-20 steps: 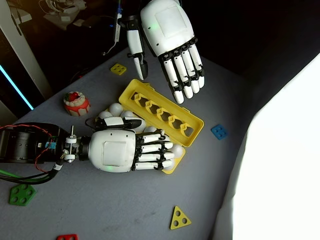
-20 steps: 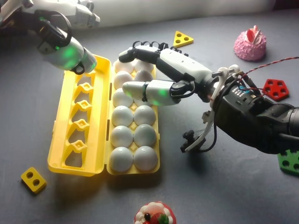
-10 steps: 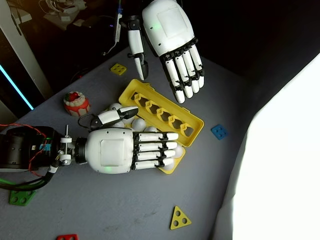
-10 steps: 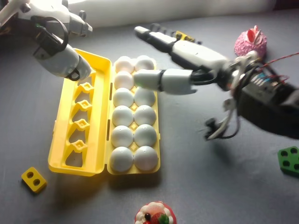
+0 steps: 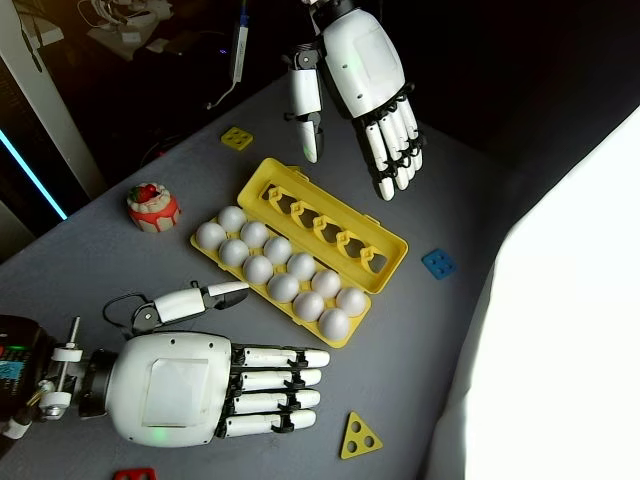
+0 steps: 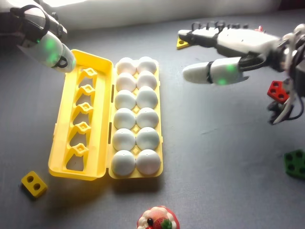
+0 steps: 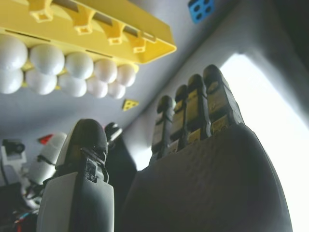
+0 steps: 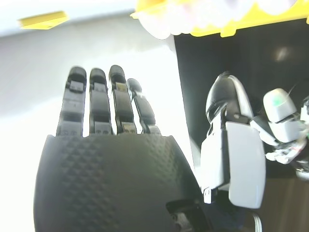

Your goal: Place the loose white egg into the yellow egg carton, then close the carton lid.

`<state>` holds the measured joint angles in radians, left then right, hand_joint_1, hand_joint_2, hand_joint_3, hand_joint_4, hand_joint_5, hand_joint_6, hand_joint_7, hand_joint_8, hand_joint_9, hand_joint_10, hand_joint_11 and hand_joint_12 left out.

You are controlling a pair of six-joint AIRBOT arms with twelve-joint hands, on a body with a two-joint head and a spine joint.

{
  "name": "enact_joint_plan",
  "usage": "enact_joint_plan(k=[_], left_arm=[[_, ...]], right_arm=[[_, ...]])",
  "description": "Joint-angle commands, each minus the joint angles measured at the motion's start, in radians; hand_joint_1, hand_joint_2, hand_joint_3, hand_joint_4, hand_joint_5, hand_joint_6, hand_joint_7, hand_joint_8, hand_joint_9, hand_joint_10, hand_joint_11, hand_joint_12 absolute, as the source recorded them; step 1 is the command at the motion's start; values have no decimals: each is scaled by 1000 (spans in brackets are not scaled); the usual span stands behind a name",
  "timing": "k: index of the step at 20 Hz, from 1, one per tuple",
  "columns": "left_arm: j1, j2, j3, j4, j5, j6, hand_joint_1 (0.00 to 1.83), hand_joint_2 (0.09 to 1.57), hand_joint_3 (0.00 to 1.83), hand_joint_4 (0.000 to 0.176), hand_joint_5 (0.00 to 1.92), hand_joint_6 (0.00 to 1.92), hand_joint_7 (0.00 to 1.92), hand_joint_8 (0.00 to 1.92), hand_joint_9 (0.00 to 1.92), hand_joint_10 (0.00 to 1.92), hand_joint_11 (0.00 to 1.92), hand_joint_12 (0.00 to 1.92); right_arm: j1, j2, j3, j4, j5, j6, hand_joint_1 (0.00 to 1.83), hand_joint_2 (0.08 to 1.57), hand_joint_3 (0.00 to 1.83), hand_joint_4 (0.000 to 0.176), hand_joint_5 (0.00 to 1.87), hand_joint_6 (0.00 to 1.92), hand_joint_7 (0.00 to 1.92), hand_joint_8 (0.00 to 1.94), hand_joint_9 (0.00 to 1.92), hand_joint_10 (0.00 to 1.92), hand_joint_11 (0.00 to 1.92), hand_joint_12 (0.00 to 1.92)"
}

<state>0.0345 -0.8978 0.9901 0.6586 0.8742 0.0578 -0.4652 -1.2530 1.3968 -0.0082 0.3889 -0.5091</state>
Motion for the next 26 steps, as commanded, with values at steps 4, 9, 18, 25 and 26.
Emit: enact_joint_plan(k=[4, 9, 18, 25, 26], left_arm=[[19, -1, 33, 52, -44, -132, 385, 1314, 0, 37, 185, 17, 208, 16, 261, 43, 0, 933], [56, -3, 63, 49, -34, -305, 338, 1322, 1, 0, 375, 70, 427, 63, 414, 90, 0, 1236], [125, -10, 103, 32, -19, -420, 276, 1324, 0, 0, 483, 22, 610, 53, 246, 873, 0, 1571], [172, -34, 117, 24, 4, -475, 273, 1331, 1, 0, 479, 14, 587, 39, 268, 806, 20, 1552], [180, -38, 118, 23, 3, -483, 253, 1336, 3, 0, 484, 15, 591, 40, 274, 793, 28, 1554]], right_arm=[[7, 124, -85, -53, 62, 4, 175, 1215, 0, 0, 373, 231, 475, 20, 309, 228, 0, 1077], [16, 262, -194, -195, 30, 4, 209, 1193, 0, 0, 238, 611, 486, 3, 136, 717, 0, 1311], [53, 436, -315, -297, -90, 6, 192, 1206, 4, 0, 133, 744, 500, 7, 109, 825, 0, 1339], [58, 438, -316, -297, -131, 43, 184, 1211, 0, 0, 139, 732, 514, 10, 107, 812, 0, 1293], [58, 438, -316, -297, -122, 43, 220, 1202, 0, 0, 142, 736, 509, 7, 109, 828, 0, 1324]])
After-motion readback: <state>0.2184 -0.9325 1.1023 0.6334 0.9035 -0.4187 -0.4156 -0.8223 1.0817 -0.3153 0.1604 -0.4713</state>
